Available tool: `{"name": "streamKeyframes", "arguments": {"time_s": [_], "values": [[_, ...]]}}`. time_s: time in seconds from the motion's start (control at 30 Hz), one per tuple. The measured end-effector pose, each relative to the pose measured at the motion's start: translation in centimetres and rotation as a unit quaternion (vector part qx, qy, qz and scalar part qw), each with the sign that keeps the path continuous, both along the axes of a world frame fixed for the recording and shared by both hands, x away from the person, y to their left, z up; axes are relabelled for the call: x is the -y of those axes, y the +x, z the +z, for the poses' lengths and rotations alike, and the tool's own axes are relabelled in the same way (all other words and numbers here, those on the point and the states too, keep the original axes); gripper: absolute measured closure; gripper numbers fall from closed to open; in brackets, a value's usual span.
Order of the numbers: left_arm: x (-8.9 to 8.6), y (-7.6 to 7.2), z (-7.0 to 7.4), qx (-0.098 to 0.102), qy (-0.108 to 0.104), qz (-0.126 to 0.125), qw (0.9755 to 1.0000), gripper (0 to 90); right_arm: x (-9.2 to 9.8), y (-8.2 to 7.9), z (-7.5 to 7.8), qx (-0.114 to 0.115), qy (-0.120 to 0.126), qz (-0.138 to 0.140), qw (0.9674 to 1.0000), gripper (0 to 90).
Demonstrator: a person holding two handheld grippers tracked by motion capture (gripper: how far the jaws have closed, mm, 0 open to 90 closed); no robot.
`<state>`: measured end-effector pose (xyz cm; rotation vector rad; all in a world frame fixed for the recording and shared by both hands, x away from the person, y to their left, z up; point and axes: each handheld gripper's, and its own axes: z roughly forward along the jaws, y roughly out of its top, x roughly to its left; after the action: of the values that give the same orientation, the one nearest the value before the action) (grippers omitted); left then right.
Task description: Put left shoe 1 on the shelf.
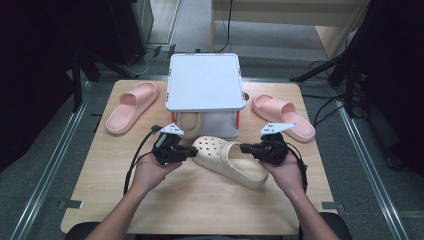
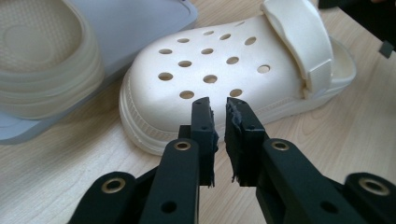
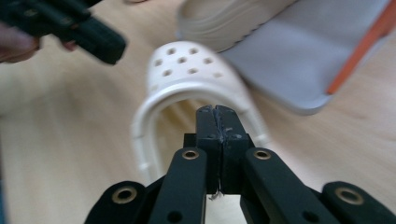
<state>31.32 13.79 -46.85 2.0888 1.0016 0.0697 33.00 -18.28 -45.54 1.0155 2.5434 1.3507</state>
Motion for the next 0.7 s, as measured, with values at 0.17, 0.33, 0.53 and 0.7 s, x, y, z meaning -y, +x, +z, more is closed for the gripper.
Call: {"name": "streamKeyframes", "arguments": {"time_s": [0.17,0.33,0.53,0.7], "values": [[0.4,-0.1,-0.9,-0.013,-0.002,0.007,0.9999,82.5,0.2,2.4,-0.5,0.013,-0.01,-0.022,0.9996,90.0],[1.1,-0.8,-1.5,-0.004,-0.004,0.011,0.9999,82.5,-0.6,4.1,-1.8,-0.004,-0.015,-0.018,0.9997,89.3],[1.7,-0.4,-2.4,-0.012,0.001,0.016,0.9998,82.7,-1.0,4.3,-2.5,-0.012,-0.011,-0.021,0.9996,90.0],[2.3,-0.5,-2.7,0.002,0.014,0.013,0.9998,82.7,-1.2,4.0,-2.4,-0.005,-0.02,-0.02,0.9996,90.0]]}}
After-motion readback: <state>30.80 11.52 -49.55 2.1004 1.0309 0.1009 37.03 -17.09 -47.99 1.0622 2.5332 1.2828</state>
